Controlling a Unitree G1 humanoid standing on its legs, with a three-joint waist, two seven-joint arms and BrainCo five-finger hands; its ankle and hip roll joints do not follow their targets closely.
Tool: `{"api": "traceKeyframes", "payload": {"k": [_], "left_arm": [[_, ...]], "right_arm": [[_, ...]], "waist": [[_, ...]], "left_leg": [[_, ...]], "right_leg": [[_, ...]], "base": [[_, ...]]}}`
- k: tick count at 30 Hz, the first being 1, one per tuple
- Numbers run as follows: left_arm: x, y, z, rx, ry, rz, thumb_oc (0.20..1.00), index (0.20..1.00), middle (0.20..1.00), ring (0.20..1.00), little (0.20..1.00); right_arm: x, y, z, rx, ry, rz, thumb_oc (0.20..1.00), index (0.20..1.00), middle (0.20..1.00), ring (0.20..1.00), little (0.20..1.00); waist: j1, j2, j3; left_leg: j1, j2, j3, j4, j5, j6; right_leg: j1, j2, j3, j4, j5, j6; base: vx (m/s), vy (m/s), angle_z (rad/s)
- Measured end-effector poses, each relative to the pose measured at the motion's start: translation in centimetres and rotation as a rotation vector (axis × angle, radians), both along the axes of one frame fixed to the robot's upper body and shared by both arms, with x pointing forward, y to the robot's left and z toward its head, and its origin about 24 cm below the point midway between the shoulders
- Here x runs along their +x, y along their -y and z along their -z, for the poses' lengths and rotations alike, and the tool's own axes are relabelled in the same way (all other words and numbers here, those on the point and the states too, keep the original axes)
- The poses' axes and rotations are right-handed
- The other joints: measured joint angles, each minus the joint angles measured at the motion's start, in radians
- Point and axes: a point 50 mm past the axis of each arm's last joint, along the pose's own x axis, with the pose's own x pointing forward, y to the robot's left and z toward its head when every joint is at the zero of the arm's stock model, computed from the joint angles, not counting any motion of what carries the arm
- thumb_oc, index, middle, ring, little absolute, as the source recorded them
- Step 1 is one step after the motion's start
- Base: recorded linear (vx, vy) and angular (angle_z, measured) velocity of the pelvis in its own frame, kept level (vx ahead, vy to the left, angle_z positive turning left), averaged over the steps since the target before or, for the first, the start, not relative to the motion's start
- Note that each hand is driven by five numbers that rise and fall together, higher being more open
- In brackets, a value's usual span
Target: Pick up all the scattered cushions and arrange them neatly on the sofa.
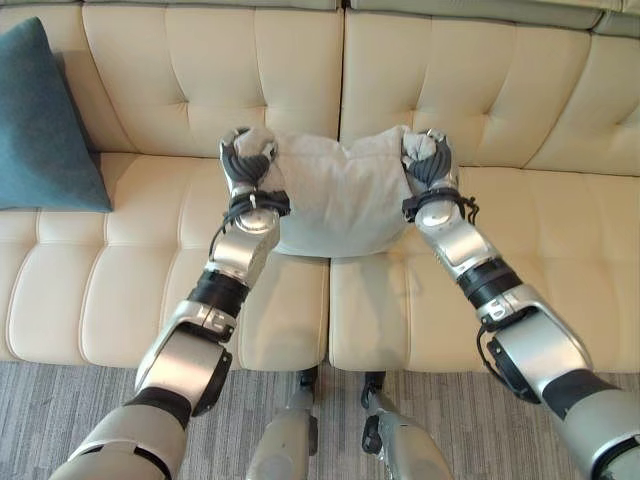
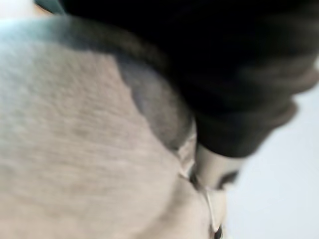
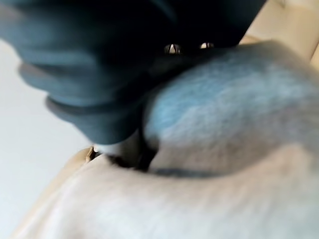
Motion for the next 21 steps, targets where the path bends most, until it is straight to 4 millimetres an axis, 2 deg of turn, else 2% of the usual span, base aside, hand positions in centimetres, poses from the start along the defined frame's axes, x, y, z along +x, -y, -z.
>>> {"api": "traceKeyframes", "payload": {"k": [2,3,4,5,6,8,12,15,17,19,21], "left_arm": [[0.5,0.0,-1.2,0.032,0.008,-0.006,1.0,1.0,1.0,1.0,1.0],[0.7,-0.1,-2.3,0.04,0.025,-0.001,1.0,1.0,1.0,1.0,1.0],[0.8,-0.2,-4.2,0.014,0.075,0.02,1.0,1.0,1.0,1.0,1.0],[0.8,0.0,-4.6,0.01,0.084,0.029,1.0,1.0,1.0,1.0,1.0],[0.8,0.3,-5.4,-0.203,0.127,0.094,1.0,1.0,1.0,1.0,1.0],[0.8,-0.2,-5.8,-0.392,0.156,0.122,1.0,1.0,1.0,1.0,1.0],[0.8,-2.7,-6.8,-0.497,0.188,0.096,1.0,1.0,1.0,1.0,1.0],[0.3,-4.0,-7.6,-0.485,0.232,0.095,1.0,1.0,1.0,1.0,1.0],[0.0,-5.0,-8.2,-0.464,0.262,0.078,1.0,1.0,1.0,1.0,1.0],[-1.9,-7.0,-8.2,-0.253,0.306,0.085,1.0,1.0,1.0,1.0,1.0],[-2.7,-9.8,-7.0,-0.108,0.27,-0.002,1.0,1.0,1.0,1.0,1.0]], "right_arm": [[0.4,1.0,-2.1,-0.044,0.026,0.03,1.0,1.0,1.0,1.0,1.0],[0.5,1.7,-3.9,-0.068,0.06,0.049,1.0,1.0,1.0,1.0,1.0],[0.1,3.1,-7.8,-0.088,0.157,0.084,1.0,1.0,1.0,1.0,1.0],[0.0,3.5,-8.6,-0.091,0.176,0.093,1.0,1.0,1.0,1.0,1.0],[-0.4,3.9,-10.3,-0.002,0.217,0.078,1.0,1.0,1.0,1.0,1.0],[-0.8,3.4,-11.6,0.085,0.268,0.027,1.0,1.0,1.0,1.0,1.0],[-1.1,4.0,-12.4,0.201,0.306,0.0,1.0,1.0,1.0,1.0,1.0],[-1.7,5.6,-12.6,0.316,0.358,0.003,1.0,1.0,1.0,1.0,1.0],[-1.9,6.6,-12.3,0.322,0.37,0.034,1.0,1.0,1.0,1.0,1.0],[-3.0,9.2,-10.6,0.249,0.377,0.038,1.0,1.0,1.0,1.0,1.0],[-3.4,12.7,-8.1,0.158,0.293,0.126,1.0,1.0,1.0,1.0,1.0]], "waist": [[0.001,0.0,0.0],[0.002,0.0,0.0],[0.002,0.0,-0.001],[0.002,-0.001,-0.001],[0.001,-0.001,-0.001],[-0.002,-0.002,-0.003],[-0.009,-0.002,-0.003],[-0.011,-0.002,-0.003],[-0.012,-0.001,-0.003],[-0.018,-0.001,-0.003],[-0.018,-0.001,-0.003]], "left_leg": [[-0.015,0.0,0.0,0.0,0.003,0.0],[-0.024,0.0,0.0,0.0,0.005,0.0],[-0.026,0.0,0.004,0.0,0.006,0.0],[-0.025,0.001,0.004,0.0,0.006,0.0],[-0.026,0.001,0.004,0.0,0.006,0.0],[-0.025,0.002,0.008,0.0,0.006,0.0],[-0.025,0.002,0.022,0.0,0.006,0.0],[-0.025,0.002,0.022,0.0,0.006,0.0],[-0.025,0.001,0.024,0.0,0.006,0.0],[-0.016,0.001,0.024,0.0,0.006,0.0],[0.006,0.001,0.026,0.0,0.006,0.0]], "right_leg": [[-0.014,0.0,0.0,0.0,0.003,0.0],[-0.024,0.0,0.0,0.0,0.005,0.0],[-0.026,0.0,0.001,0.0,0.008,0.0],[-0.025,0.0,0.001,0.0,0.008,0.0],[-0.025,0.0,0.001,0.0,0.008,0.0],[-0.025,0.001,0.003,0.0,0.008,0.0],[-0.027,0.001,0.006,0.0,0.008,0.0],[-0.027,0.001,0.006,0.0,0.008,0.0],[-0.026,0.0,0.006,0.0,0.008,0.0],[-0.018,-0.001,0.007,0.0,0.008,0.0],[0.001,-0.001,0.008,0.0,0.008,0.0]], "base": [[0.0,0.0,0.0],[0.0,0.0,0.0],[0.04,-0.014,-0.01],[0.04,-0.015,0.0],[0.05,-0.007,0.02],[0.06,-0.002,-0.02],[0.04,-0.003,-0.03],[0.01,0.0,0.0],[0.04,-0.002,0.0],[0.02,-0.004,0.0],[0.0,-0.004,-0.02]]}}
